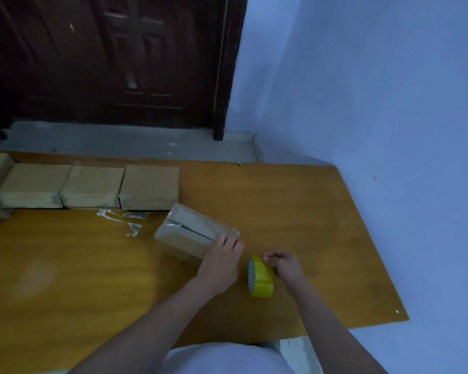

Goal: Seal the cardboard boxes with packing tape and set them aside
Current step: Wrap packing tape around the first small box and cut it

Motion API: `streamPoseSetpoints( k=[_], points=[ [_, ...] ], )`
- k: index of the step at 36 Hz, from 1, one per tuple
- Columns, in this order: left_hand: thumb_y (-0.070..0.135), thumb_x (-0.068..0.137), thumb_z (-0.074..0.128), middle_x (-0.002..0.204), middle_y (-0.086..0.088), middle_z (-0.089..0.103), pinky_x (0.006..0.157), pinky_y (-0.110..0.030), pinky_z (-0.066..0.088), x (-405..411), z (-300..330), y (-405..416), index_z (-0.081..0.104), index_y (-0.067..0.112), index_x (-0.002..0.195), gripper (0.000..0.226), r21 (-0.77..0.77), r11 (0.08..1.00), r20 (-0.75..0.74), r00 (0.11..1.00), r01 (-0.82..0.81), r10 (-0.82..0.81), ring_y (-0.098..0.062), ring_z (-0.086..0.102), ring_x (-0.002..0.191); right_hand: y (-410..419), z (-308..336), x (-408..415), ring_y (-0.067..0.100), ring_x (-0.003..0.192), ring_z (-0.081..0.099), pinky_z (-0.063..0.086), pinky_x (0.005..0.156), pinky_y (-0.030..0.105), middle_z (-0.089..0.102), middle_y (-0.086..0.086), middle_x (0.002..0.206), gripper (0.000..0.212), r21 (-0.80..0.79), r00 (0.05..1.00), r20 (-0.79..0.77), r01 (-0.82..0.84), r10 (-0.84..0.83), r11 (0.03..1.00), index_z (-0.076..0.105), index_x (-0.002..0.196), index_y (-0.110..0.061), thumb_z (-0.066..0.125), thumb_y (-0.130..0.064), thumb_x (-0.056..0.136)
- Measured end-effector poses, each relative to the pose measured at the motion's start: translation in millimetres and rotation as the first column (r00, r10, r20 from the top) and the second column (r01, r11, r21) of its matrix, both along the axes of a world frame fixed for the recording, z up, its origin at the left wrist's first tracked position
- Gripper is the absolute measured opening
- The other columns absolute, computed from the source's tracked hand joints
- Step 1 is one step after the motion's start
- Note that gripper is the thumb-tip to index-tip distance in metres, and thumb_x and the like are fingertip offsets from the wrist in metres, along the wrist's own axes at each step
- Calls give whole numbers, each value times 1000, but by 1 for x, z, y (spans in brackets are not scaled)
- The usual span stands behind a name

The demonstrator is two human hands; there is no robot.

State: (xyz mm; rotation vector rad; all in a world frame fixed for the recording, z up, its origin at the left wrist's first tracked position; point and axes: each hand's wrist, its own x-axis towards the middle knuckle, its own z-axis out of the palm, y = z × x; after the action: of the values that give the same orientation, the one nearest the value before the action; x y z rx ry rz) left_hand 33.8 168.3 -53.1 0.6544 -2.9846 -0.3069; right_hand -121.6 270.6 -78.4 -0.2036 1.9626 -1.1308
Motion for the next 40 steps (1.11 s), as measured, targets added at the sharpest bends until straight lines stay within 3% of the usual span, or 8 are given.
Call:
streamPoseSetpoints(
  k=[8, 13, 17, 19, 21, 23, 33, 40],
  points=[
    [-3, 85, 49, 129, 3, 40, 97, -23, 29, 37, 2, -6, 48, 17, 125, 44, 240, 957, -26, 987, 161, -159, -16, 30, 122, 1, 4, -15, 23, 75, 56, 41, 66, 30, 62, 8, 70, 17, 52, 990, -127, 70, -63, 996, 68, 69, -13, 68, 2, 78],
    [-16, 48, 73, 86, 6, 57, 61, -13, 32, 53, -3, -32, 57, 19, 76, 47, 139, 970, -157, 972, 200, -177, -6, 40, 87, -3, 16, -19, 22, 79, 57, 44, 73, 32, 65, 8, 81, 19, 52, 974, -214, 88, -75, 995, 66, 68, -14, 68, 1, 79],
    [1, 65, 70, 77, 2, 55, 73, -18, 38, 48, 1, -41, 57, 16, 72, 21, 114, 993, -358, 932, -18, 58, -10, 43, 80, -6, 17, -18, 23, 92, 59, 47, 87, 37, 67, 9, 92, 23, 52, 971, -231, 76, -62, 996, 63, 64, -17, 70, 0, 79],
    [35, 83, 55, 115, -6, 56, 98, -38, 44, 36, 12, -37, 61, 14, 107, 33, 77, 977, -211, 954, -201, 213, -21, 49, 112, -7, 19, -16, 22, 93, 58, 47, 87, 36, 66, 9, 93, 17, 44, 972, -223, 84, -73, 995, 65, 69, -13, 69, 0, 79],
    [71, 83, 41, 154, -10, 20, 115, -50, 16, 23, 21, -30, 32, 14, 144, 84, 172, 906, 189, 916, -387, 355, -33, 18, 141, -7, 22, -14, 23, 96, 58, 46, 85, 35, 66, 8, 97, 14, 22, 971, -228, 75, -68, 997, 66, 71, -12, 69, -1, 80],
    [88, 72, 34, 159, -11, -6, 113, -60, 0, 8, 21, -25, 5, 17, 152, 111, 233, 843, 373, 845, -484, 382, -34, -2, 145, -7, 27, -12, 20, 100, 58, 42, 83, 29, 66, 8, 101, 22, -23, 968, -245, 46, -50, 999, 63, 65, -16, 68, 0, 80],
    [32, 82, 66, 159, -2, -14, 110, -62, -15, 1, 23, -76, 0, 26, 151, 95, 149, 970, 424, 899, -189, 110, -26, -15, 146, -11, 67, -17, 20, 105, 60, 43, 92, 34, 67, 1, 103, 19, -160, 967, -254, -11, -30, 987, 67, 66, -13, 69, 2, 78],
    [18, 85, 61, 159, 0, -15, 114, -53, -15, 8, 29, -100, 4, 38, 150, 89, 192, 981, 404, 913, -29, -52, -25, -16, 146, -19, 102, -13, 17, 95, 61, 40, 70, 24, 68, -1, 103, 6, -257, 957, -291, -96, 17, 962, 72, 77, -1, 68, 3, 79]
  ],
)
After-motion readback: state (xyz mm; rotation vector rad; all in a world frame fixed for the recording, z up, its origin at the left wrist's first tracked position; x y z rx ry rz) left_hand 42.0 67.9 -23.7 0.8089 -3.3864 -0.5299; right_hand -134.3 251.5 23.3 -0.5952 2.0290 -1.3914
